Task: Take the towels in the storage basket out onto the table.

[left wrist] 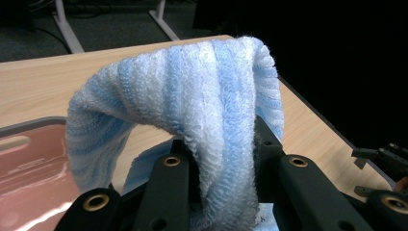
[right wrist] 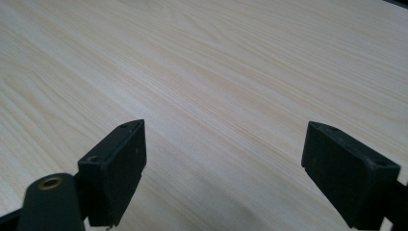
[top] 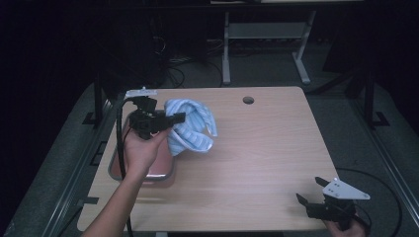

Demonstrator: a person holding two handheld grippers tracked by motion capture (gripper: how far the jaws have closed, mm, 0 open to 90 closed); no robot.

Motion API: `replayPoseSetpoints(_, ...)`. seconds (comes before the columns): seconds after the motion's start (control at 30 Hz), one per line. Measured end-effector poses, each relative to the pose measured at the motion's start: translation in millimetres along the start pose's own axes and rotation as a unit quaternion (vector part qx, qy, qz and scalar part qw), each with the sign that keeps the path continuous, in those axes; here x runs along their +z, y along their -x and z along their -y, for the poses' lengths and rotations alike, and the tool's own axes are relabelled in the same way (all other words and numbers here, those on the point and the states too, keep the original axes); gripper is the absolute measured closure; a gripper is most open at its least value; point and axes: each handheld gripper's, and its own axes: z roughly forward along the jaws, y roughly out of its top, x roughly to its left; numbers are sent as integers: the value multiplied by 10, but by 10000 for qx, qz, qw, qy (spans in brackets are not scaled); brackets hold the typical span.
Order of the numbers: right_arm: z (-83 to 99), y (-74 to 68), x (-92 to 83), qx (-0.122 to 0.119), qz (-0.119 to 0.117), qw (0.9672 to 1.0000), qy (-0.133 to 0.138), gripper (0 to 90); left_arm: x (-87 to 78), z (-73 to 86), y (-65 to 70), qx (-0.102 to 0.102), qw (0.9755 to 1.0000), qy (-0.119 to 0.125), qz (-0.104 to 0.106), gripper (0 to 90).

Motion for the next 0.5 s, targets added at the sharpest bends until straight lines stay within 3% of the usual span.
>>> replayPoseSetpoints(0.5,21,27,30,-2,-16,10000,-7,152,210,-56,57,51,9998,-145,160,729)
